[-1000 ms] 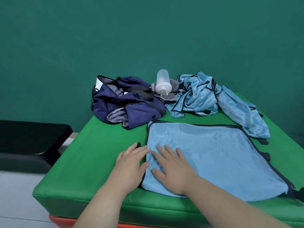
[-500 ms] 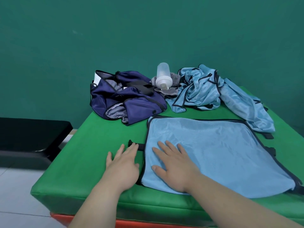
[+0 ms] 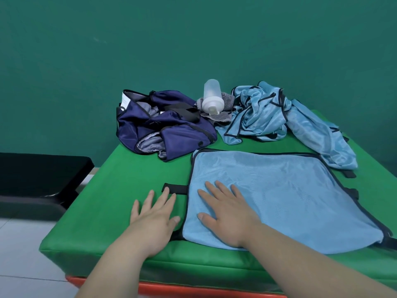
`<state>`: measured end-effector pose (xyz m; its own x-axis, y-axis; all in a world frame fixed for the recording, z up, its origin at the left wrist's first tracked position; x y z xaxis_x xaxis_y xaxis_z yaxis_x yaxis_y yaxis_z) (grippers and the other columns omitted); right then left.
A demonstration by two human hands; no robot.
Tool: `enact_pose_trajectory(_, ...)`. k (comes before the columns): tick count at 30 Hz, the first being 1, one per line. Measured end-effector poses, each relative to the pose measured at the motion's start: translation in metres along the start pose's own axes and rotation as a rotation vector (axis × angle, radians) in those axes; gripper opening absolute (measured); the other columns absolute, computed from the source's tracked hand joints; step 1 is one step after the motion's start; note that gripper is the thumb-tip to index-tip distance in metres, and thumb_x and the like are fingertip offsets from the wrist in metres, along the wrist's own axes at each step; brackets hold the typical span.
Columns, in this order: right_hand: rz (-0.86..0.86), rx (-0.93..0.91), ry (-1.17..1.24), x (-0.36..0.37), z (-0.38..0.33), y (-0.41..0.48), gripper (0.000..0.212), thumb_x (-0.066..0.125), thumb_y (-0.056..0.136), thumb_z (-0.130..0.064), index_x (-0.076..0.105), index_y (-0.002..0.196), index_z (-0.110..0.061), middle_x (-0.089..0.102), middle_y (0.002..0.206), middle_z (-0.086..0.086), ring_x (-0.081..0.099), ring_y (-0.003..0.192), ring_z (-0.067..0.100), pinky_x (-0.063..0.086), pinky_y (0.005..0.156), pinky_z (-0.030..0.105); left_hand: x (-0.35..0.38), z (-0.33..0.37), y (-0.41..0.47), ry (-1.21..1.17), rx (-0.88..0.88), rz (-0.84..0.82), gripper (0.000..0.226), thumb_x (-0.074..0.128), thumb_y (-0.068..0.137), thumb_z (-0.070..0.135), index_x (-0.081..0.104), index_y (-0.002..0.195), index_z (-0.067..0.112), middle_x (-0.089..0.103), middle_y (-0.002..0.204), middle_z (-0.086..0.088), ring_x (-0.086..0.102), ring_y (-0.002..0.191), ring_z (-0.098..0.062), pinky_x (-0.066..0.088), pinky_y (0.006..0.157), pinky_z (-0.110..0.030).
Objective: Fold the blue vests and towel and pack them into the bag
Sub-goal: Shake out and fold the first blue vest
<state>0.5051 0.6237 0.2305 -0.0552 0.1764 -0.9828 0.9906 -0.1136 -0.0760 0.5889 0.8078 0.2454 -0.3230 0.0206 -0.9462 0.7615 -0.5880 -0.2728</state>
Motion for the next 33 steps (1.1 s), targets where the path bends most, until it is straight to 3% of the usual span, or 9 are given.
enact_pose_trajectory(6,0.002,0.0,-0.011,0.0,-0.002,-0.001,0.069,0.02,0.098,-0.063,0.003,0.159,-0.035,-0.01,0.166,-0.01,-0.015,0.152,0.013,-0.009,0.123,0.047,-0.011,0.008,-0.001,-0.045,0.012,0.193,0.054,0.025,0.106,0.045,0.008,0.157,0.037,-0.005,0.166,0.012,-0.015,0.152,-0.019,-0.003,0.122,-0.054)
enact_pose_trajectory(10,0.023,0.004,-0.023,0.002,-0.003,0.0,0.069,0.019,0.097,-0.063,0.006,0.159,-0.034,-0.006,0.167,-0.008,-0.012,0.153,0.014,-0.007,0.123,0.048,-0.023,0.031,-0.007,-0.086,0.133,0.35,0.048,0.028,0.105,0.046,0.023,0.152,0.041,0.004,0.165,0.013,-0.012,0.152,-0.015,-0.005,0.122,-0.049)
enact_pose_trajectory(12,0.031,0.003,-0.023,0.001,-0.003,0.0,0.069,0.02,0.097,-0.063,0.008,0.159,-0.034,-0.004,0.167,-0.008,-0.01,0.153,0.015,-0.006,0.123,0.049,-0.018,0.039,-0.008,-0.054,0.171,0.311,0.048,0.03,0.104,0.047,0.025,0.151,0.042,0.0,0.166,0.01,-0.014,0.152,-0.017,-0.006,0.122,-0.05)
enact_pose_trajectory(18,0.021,-0.002,-0.007,0.002,-0.001,0.0,0.064,0.02,0.101,-0.056,0.005,0.159,-0.034,-0.007,0.167,-0.009,-0.013,0.153,0.013,-0.007,0.123,0.048,-0.008,0.029,-0.007,0.071,0.067,0.081,0.061,0.037,0.1,0.05,0.012,0.155,0.042,-0.022,0.164,-0.002,-0.025,0.149,-0.027,-0.011,0.119,-0.056)
enact_pose_trajectory(25,0.034,-0.003,0.03,0.001,-0.002,-0.001,0.061,0.021,0.102,-0.052,0.008,0.159,-0.033,-0.003,0.167,-0.009,-0.01,0.153,0.013,-0.007,0.124,0.047,-0.011,0.031,-0.01,0.064,0.038,0.083,0.071,0.049,0.094,0.049,0.014,0.154,0.042,-0.02,0.164,-0.003,-0.022,0.15,-0.028,-0.009,0.12,-0.056)
enact_pose_trajectory(27,0.104,0.006,0.055,-0.004,-0.004,-0.004,0.058,0.02,0.102,-0.047,0.019,0.157,-0.03,0.01,0.167,-0.007,0.0,0.154,0.016,-0.002,0.124,0.049,-0.012,0.033,-0.01,0.074,0.051,0.109,0.07,0.051,0.092,0.047,0.016,0.153,0.044,-0.02,0.164,-0.003,-0.021,0.15,-0.029,-0.008,0.12,-0.056)
enact_pose_trajectory(31,0.234,-0.041,-0.179,-0.015,-0.013,-0.013,0.046,0.033,0.094,-0.036,0.059,0.129,-0.022,0.06,0.136,0.0,0.051,0.134,0.028,0.034,0.111,0.062,-0.014,0.035,-0.01,0.038,0.009,0.081,0.066,0.051,0.091,0.04,0.023,0.151,0.048,-0.018,0.165,-0.002,-0.019,0.151,-0.028,-0.007,0.12,-0.057)
enact_pose_trajectory(33,0.265,-0.008,-0.147,-0.02,-0.008,-0.019,0.047,0.029,0.094,-0.038,0.062,0.124,-0.022,0.063,0.131,-0.002,0.054,0.13,0.027,0.033,0.113,0.06,-0.016,0.038,-0.011,0.043,-0.009,0.089,0.068,0.051,0.088,0.034,0.027,0.15,0.046,-0.017,0.165,-0.003,-0.018,0.151,-0.029,-0.007,0.12,-0.058)
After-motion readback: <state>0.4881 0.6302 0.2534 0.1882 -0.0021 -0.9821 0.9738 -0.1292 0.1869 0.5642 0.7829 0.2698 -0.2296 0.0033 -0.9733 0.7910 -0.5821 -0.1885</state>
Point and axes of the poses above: each hand's wrist, its own y-axis towards the middle knuckle, its own x-axis out of the palm, z = x × y, the point moved 3 cm from there along y, towards the middle knuckle
